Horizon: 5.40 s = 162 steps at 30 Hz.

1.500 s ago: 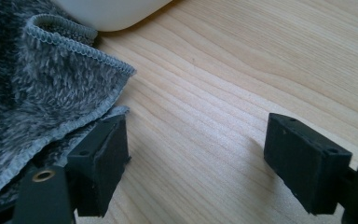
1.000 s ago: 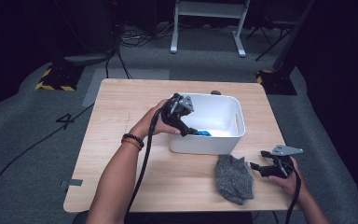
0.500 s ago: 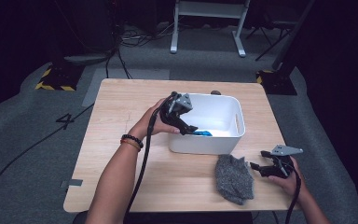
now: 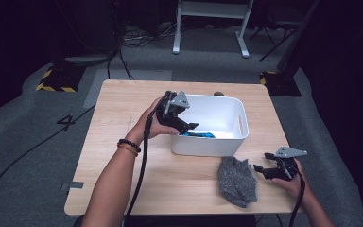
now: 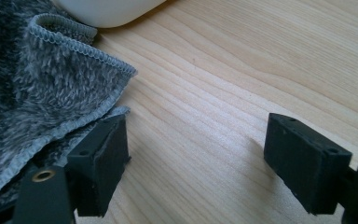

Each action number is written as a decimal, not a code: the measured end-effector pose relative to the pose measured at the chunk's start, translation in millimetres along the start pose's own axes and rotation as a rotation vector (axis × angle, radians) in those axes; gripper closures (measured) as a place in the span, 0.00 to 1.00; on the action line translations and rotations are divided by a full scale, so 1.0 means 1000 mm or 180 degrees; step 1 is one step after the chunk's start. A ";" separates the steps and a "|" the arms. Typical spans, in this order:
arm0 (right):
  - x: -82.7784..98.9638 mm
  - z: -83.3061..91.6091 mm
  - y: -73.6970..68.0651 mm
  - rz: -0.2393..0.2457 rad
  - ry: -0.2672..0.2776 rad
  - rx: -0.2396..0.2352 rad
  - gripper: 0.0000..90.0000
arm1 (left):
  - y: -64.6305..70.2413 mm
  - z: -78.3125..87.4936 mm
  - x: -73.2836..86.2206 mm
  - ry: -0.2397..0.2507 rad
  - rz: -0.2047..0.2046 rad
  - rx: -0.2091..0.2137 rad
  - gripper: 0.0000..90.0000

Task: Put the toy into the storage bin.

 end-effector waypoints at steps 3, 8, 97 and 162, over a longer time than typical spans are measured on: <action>0.000 0.000 0.000 0.0001 0.0000 0.0000 0.24 | 0.001 0.004 0.000 0.0011 0.0002 -0.0037 0.21; 0.000 0.000 0.000 0.0000 0.0000 0.0000 0.24 | 0.002 0.014 -0.001 0.0039 -0.0021 -0.0113 0.20; 0.000 0.000 0.000 -0.0012 0.0001 -0.0005 0.24 | 0.042 0.075 0.175 -0.0586 0.0484 -0.0683 0.18; 0.000 0.000 0.000 -0.0004 0.0000 -0.0013 0.24 | 0.053 0.086 0.224 -0.0495 0.1138 -0.0824 0.17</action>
Point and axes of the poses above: each handheld gripper's, and its own axes: z roughly backward along the jaws, x roughly out of its underside, y roughly to its right, the point moved 2 cm from there along -z, roughly forward along the jaws, and after that the axes turned 9 degrees about y, right-handed, at the moved point
